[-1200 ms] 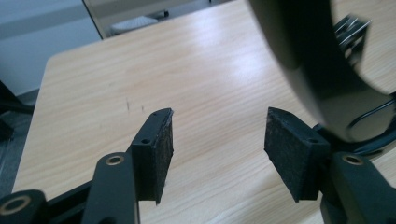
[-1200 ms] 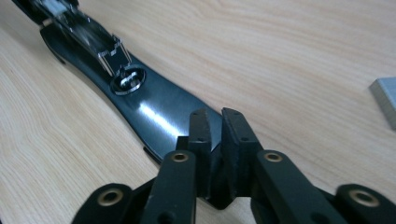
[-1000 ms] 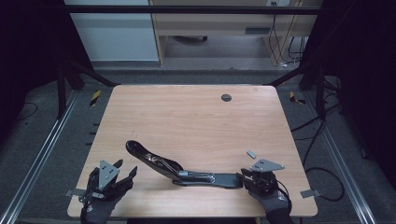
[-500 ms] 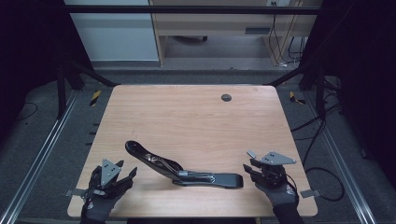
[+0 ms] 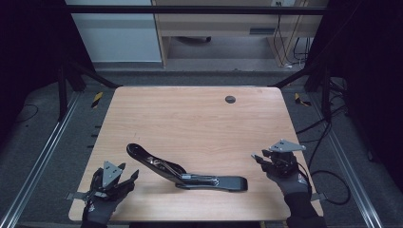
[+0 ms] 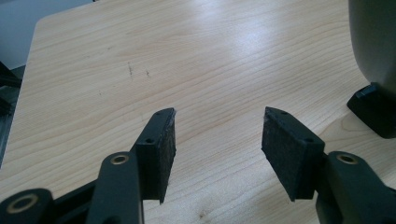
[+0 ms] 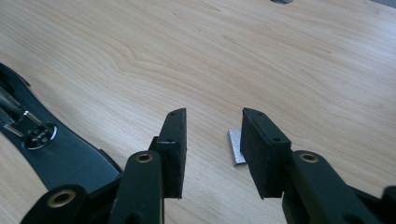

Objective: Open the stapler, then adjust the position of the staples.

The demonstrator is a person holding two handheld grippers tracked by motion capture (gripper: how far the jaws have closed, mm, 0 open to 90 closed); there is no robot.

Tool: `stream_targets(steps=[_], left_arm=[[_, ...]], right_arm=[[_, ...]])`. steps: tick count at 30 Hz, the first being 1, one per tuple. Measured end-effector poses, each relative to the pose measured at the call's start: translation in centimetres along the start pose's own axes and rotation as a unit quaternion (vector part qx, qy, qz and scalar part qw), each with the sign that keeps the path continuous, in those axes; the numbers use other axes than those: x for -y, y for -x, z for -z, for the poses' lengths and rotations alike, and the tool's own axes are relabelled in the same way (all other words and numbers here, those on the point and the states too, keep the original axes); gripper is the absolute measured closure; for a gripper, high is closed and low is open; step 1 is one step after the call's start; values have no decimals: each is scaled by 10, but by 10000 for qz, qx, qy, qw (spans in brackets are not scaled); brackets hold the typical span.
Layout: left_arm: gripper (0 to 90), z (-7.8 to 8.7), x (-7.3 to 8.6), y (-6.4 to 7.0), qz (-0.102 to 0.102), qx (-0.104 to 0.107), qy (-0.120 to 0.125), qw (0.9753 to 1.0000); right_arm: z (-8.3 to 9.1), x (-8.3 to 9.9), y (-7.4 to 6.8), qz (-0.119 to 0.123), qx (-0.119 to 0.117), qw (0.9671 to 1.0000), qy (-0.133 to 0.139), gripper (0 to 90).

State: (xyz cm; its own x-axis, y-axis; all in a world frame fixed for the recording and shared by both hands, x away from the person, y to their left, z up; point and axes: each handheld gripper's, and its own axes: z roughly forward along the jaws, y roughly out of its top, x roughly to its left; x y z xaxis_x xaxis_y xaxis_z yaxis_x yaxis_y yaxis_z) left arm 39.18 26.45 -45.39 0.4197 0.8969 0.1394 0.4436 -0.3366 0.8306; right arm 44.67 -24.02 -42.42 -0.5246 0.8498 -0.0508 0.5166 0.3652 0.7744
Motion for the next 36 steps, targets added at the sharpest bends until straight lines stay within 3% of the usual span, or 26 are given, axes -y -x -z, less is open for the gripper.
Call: stream_targets(steps=[20, 26, 36], left_arm=[[442, -2, 0, 0, -29, -34, -49, 10000], [442, -5, 1, 1, -48, -25, -113, 9999], [442, -6, 2, 2, -90, -1, -156, 9998]], right_arm=[[-25, -18, 13, 233, 2, 9980, -583, 622], [-32, -18, 14, 289, -73, 9966, -762, 634], [-49, -12, 20, 303, 62, 9941, -1039, 645]])
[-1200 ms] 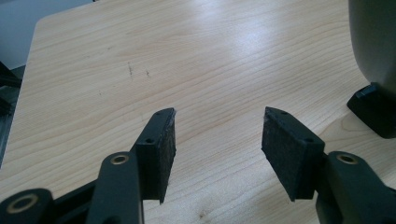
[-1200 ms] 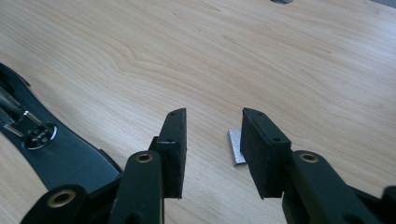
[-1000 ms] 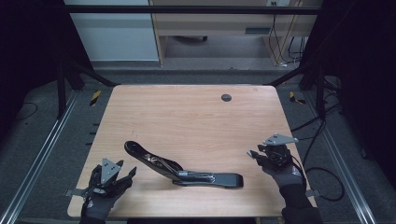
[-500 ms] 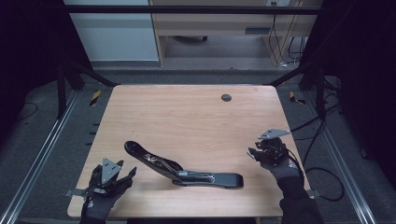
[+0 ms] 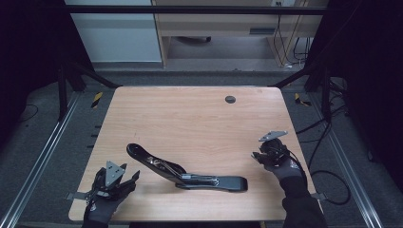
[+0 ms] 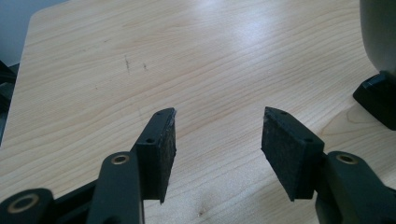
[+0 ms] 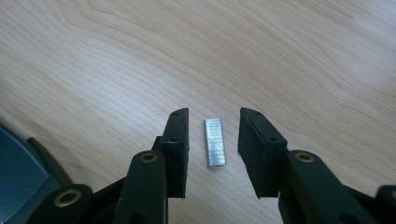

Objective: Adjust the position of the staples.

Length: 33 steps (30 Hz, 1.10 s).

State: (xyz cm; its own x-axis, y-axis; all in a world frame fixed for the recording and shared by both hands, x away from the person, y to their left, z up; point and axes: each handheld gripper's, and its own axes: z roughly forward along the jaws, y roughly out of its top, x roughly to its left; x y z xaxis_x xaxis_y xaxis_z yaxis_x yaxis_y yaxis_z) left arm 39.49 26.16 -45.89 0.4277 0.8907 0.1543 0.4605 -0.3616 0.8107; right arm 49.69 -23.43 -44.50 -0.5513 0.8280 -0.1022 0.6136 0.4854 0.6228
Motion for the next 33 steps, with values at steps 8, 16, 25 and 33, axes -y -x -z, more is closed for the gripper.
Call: stream_targets(steps=[8, 16, 25, 33], left_arm=[[442, -1, 0, 1, -24, 21, -25, 10000], [443, -2, 0, 0, -30, 20, -48, 10000], [443, -2, 0, 0, -46, 24, -52, 10000], [443, -2, 0, 0, -38, 36, -60, 10000]], right_arm=[[-7, 1, 4, -54, -208, 9994, -253, 685], [-22, 1, 5, 47, -252, 9984, -495, 727], [-31, 2, 9, -33, -193, 9986, -494, 731], [-36, 2, 9, -70, -258, 9980, -577, 756]])
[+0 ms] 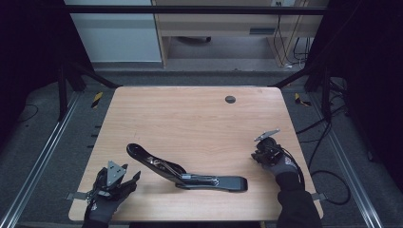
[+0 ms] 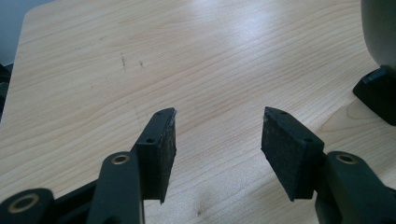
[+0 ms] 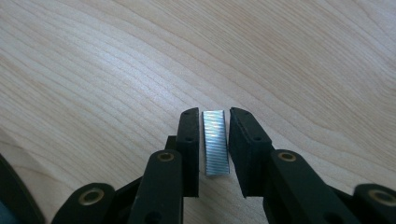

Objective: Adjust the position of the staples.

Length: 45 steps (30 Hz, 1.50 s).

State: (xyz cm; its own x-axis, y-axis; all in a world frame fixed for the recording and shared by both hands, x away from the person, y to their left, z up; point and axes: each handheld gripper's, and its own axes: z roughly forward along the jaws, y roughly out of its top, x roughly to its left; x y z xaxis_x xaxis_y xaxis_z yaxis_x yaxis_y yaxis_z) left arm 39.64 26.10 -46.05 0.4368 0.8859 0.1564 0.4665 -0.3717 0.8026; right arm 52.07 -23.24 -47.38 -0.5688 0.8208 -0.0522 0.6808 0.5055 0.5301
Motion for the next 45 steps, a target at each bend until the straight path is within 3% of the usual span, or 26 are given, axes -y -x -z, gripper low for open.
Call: stream_targets(steps=[8, 14, 21, 26, 29, 31, 35, 42, 45], left_arm=[[443, 0, 0, 0, -22, -12, 3, 10000], [443, 1, 0, 0, -11, -15, 3, 10000], [443, 1, -1, 0, -19, 9, 9, 10000], [444, 2, -1, 1, -28, 11, 22, 10000], [444, 2, -1, 1, -52, 13, -1, 10000], [444, 2, -1, 2, -56, 19, 9, 10000], [444, 3, -2, 1, -45, 28, 44, 10000], [444, 3, -2, 2, -60, 32, 32, 10000], [444, 3, -2, 2, -60, 37, 39, 10000]], right_arm=[[-3, 0, 0, -40, -32, 10000, -83, 781], [12, 4, -6, 61, -180, 9998, 58, 782], [29, 29, -21, 448, -367, 9982, 159, 782], [42, 55, -30, 771, -504, 9950, 374, 782], [43, 64, -33, 761, -506, 9951, 372, 782], [42, 70, -35, 924, -474, 9942, 265, 781], [44, 77, -38, 965, -505, 9939, 165, 780], [43, 78, -39, 994, -520, 9936, 158, 776], [43, 78, -40, 973, -519, 9938, 103, 716]])
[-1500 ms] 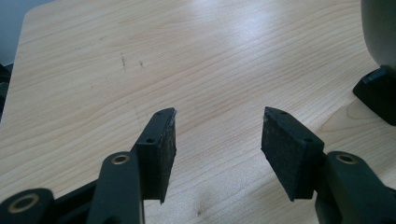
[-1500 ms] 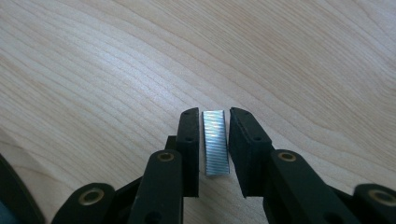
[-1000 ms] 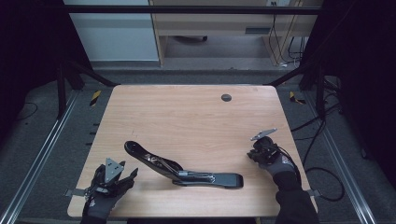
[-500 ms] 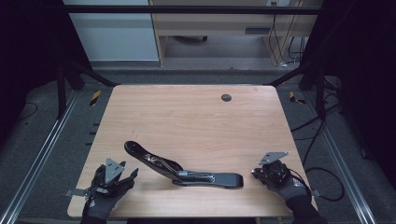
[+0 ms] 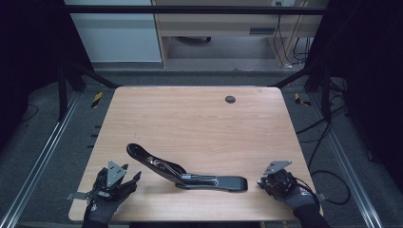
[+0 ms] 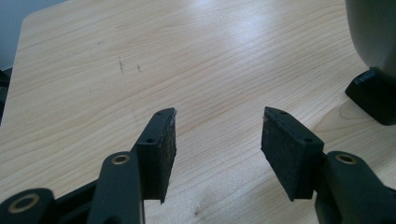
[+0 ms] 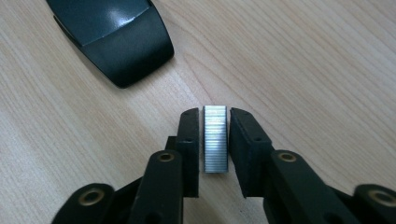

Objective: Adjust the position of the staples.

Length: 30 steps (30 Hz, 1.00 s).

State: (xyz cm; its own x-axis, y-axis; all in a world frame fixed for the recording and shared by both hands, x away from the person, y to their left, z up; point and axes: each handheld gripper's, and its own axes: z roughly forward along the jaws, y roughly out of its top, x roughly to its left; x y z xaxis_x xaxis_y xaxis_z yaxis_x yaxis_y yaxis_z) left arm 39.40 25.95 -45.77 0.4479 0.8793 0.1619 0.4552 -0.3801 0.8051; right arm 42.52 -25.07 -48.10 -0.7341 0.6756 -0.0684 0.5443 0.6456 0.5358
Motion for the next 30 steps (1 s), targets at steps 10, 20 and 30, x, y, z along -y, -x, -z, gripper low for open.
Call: stream_targets(steps=[10, 20, 30], left_arm=[[445, 0, 0, 0, -32, 7, -6, 10000], [445, 0, -1, 0, -36, 9, -21, 10000], [446, 0, -1, 0, -34, 10, -23, 10000]], right_arm=[[16, -4, 3, -56, 190, 9995, 244, 673], [29, -13, -2, 67, 474, 9985, 256, 654], [33, -20, 1, 77, 518, 9985, 171, 655]])
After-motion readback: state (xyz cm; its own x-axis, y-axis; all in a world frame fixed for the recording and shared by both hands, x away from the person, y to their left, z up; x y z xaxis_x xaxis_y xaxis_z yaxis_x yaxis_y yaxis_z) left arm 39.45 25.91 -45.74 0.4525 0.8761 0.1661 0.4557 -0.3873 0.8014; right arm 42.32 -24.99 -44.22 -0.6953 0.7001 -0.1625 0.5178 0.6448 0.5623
